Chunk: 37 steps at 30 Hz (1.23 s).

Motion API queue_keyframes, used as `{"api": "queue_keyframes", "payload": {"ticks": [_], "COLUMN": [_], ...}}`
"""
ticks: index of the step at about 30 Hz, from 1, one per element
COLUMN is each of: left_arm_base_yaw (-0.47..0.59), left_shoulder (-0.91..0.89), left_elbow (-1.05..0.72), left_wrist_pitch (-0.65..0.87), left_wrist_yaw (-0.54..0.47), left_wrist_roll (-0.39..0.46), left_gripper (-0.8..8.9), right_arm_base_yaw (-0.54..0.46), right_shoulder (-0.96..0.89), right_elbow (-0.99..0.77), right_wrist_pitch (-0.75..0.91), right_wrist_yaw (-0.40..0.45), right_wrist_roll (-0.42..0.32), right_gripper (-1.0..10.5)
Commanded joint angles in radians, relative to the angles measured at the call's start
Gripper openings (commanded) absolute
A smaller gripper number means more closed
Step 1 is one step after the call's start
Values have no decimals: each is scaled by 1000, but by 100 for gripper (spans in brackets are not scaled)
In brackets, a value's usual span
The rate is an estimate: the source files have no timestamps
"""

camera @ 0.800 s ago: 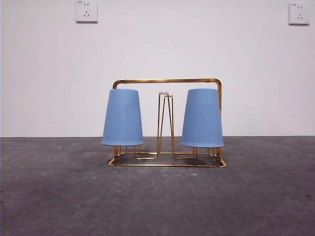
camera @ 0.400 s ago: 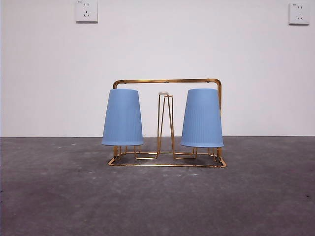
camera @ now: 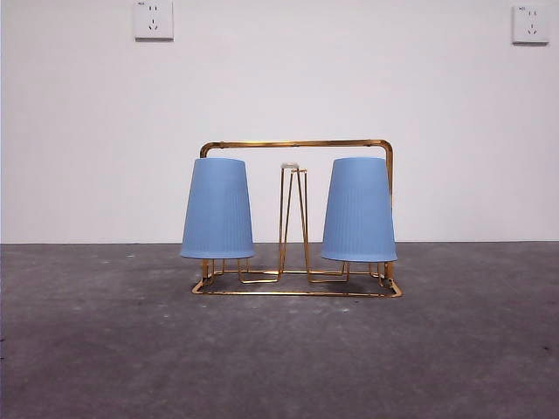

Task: Pick up cup 1,put cup 1 in the cup rack,pick up cup 2,put cup 2 in the cup rack

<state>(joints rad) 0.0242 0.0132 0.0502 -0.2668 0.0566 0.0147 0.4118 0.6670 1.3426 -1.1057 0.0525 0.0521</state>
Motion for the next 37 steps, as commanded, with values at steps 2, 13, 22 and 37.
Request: {"api": "queue_keyframes", "payload": {"ticks": [2,13,22,37], "left_arm_base_yaw": [3,3,3,3], "left_shoulder": [0,0,0,2], "left_elbow": [-11,-11,-11,-11], "left_wrist_pitch": [9,9,9,9], "left_wrist_yaw": [3,3,3,3], "left_wrist_roll": [-4,-4,-4,-4], "left_gripper": [-2,-2,-2,-2], "right_arm_base_yaw": [-158,-391,-395,-393], "right_shoulder": [-87,-385,-590,-658], "right_elbow": [-56,-610,-1033,-1306], "right_wrist_pitch": [141,653,854,864], "right_wrist_yaw": [0,-51,-53,-80], "right_wrist_roll": [-39,2,27,26], "right_gripper": [2,2,2,2]}}
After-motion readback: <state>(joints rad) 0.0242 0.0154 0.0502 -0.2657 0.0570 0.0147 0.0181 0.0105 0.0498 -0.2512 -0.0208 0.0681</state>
